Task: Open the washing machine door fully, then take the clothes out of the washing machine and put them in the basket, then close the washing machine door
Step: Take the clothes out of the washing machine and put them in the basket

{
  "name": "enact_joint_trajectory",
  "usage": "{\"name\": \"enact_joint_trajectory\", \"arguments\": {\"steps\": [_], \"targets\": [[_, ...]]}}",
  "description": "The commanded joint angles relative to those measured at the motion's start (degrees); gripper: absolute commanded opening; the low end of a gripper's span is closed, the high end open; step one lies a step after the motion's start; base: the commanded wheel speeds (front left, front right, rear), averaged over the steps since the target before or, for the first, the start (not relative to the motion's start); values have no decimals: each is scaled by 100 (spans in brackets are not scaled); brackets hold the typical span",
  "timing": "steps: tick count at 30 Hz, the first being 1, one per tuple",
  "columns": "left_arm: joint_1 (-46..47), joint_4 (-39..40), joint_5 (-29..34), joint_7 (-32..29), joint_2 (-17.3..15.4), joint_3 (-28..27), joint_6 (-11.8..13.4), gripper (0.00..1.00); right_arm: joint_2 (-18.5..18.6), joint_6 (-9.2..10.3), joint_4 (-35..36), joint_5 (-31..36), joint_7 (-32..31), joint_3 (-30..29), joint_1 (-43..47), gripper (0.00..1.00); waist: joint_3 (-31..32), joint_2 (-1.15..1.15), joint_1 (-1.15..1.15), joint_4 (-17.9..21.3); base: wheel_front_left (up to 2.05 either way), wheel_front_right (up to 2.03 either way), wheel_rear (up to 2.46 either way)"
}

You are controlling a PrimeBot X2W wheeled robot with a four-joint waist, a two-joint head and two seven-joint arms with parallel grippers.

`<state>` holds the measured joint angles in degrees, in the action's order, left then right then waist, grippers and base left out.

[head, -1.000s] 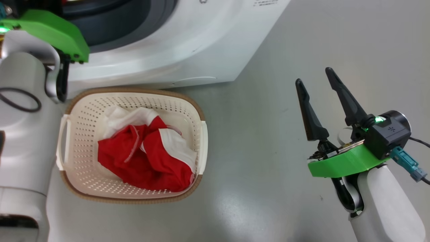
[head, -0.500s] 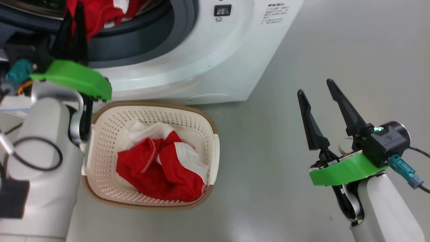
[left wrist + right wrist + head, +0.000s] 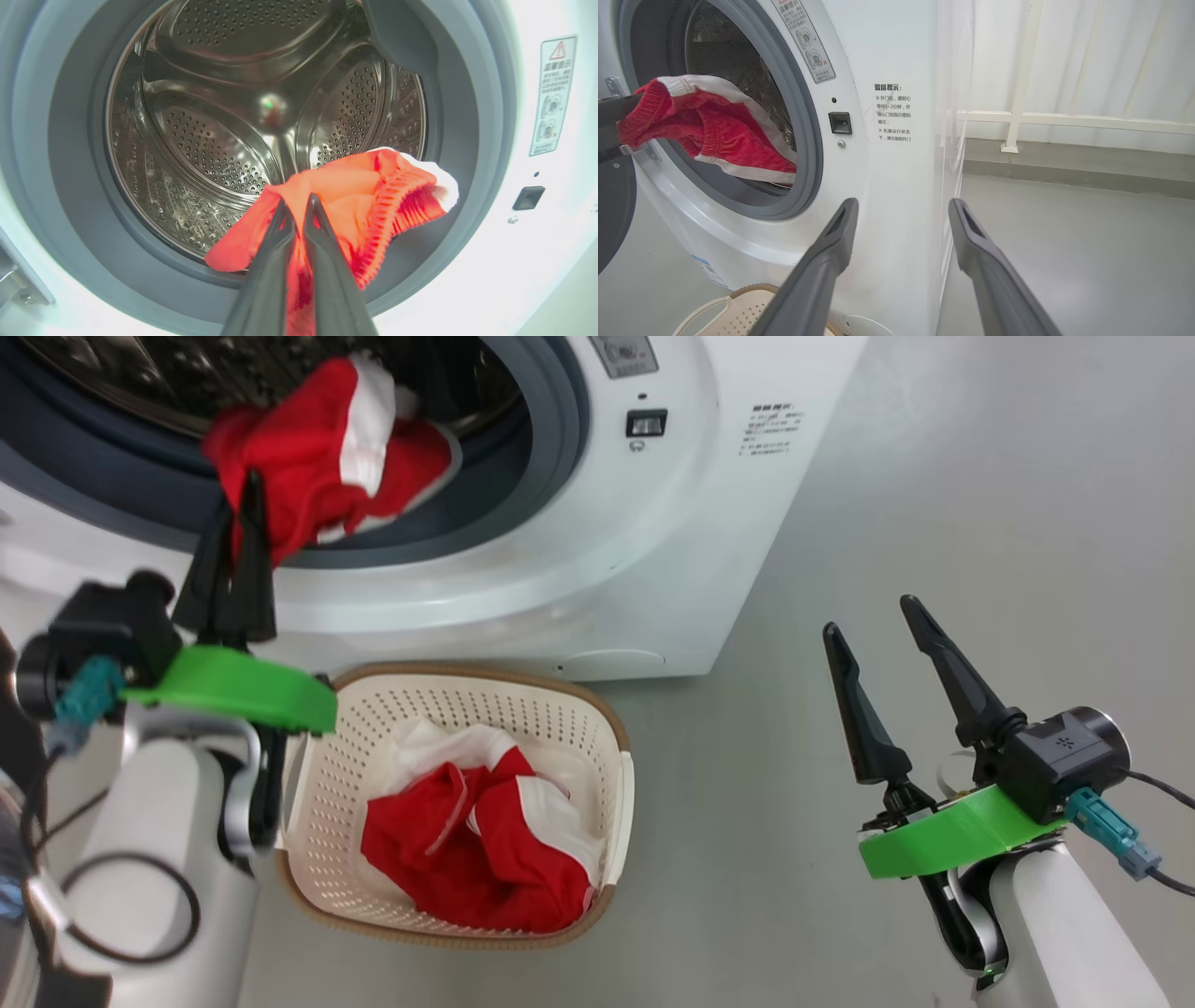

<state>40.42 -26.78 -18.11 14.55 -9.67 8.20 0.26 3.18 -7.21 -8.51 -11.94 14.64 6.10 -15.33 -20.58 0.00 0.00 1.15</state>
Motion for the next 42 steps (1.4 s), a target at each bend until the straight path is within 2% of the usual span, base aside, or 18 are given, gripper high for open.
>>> {"name": "enact_joint_trajectory", "arguments": {"steps": [1,9,19,24,35,42], "targets": [[-168,275,53,44,-159,-207,64,0,-30,-28,127,23,36,107,69,100,164,0,0,-33,0,0,0],[-934,1039,34,11,-113,-243,237,0,-30,-28,69,-29,36,78,276,100,541,0,0,-56,0,0,0],[-1724,2352,75,-404,-141,-168,535,0,-30,-28,79,-27,36,-1,523,100,806,0,0,-124,0,0,0],[-1958,2667,58,-562,-121,-127,627,0,-30,-28,102,-8,36,16,560,100,815,0,0,-134,0,0,0],[-2016,2146,-222,-620,51,-30,532,0,-30,-28,161,24,36,26,415,100,409,0,0,-94,0,0,0],[-1658,1089,-410,-424,228,28,376,0,-30,-28,183,45,36,54,254,100,51,0,0,-70,0,0,0]]}}
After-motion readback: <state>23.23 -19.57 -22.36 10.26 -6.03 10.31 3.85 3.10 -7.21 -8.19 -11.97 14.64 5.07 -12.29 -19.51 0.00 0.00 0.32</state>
